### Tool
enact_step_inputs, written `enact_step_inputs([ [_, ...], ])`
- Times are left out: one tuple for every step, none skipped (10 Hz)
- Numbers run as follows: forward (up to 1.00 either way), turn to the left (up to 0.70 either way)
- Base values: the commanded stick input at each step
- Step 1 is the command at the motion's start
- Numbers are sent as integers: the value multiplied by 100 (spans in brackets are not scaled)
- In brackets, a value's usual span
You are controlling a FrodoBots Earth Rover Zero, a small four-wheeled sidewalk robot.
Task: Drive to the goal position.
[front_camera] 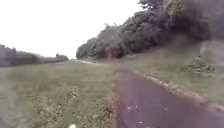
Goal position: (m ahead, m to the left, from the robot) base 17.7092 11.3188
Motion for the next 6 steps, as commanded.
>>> enact_step_inputs([
  [70,0],
  [70,0],
  [70,1],
  [70,2],
  [70,1],
  [70,0],
])
